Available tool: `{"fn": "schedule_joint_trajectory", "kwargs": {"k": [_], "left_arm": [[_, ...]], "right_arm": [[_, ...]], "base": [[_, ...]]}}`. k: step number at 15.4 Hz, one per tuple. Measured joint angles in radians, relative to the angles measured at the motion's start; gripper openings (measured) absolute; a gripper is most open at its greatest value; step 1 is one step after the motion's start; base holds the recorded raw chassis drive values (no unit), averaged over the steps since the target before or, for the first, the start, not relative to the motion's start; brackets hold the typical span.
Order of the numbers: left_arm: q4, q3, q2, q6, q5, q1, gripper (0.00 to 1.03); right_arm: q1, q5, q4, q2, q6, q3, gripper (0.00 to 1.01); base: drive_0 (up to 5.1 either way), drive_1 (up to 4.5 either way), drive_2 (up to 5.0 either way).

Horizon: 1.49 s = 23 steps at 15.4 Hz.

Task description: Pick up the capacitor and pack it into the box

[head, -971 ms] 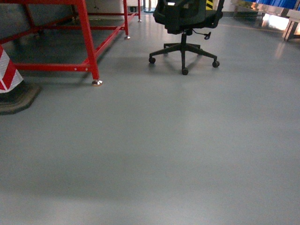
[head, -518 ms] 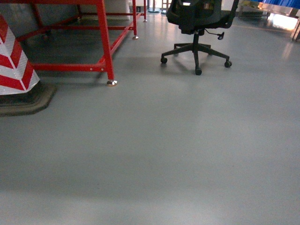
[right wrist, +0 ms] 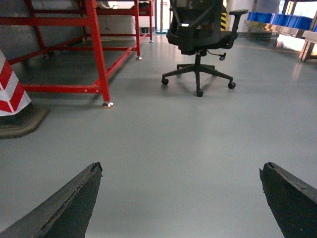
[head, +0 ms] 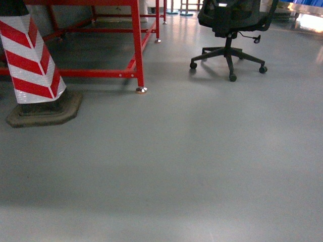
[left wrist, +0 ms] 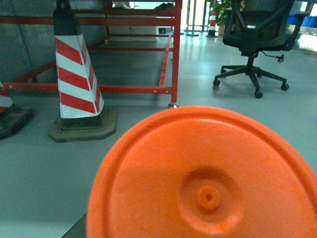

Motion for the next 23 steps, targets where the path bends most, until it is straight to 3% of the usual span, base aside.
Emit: {"fn": "schedule_joint_trajectory", "kwargs": {"k": [23], "left_arm": [[0.001,0.000,0.000,0.000,-0.001,0.000,0.43]], "right_arm": [[0.000,0.000,0.001,0.000,0.000,0.000,0.98]], "base": [[-5.0,2.95,1.7]]}}
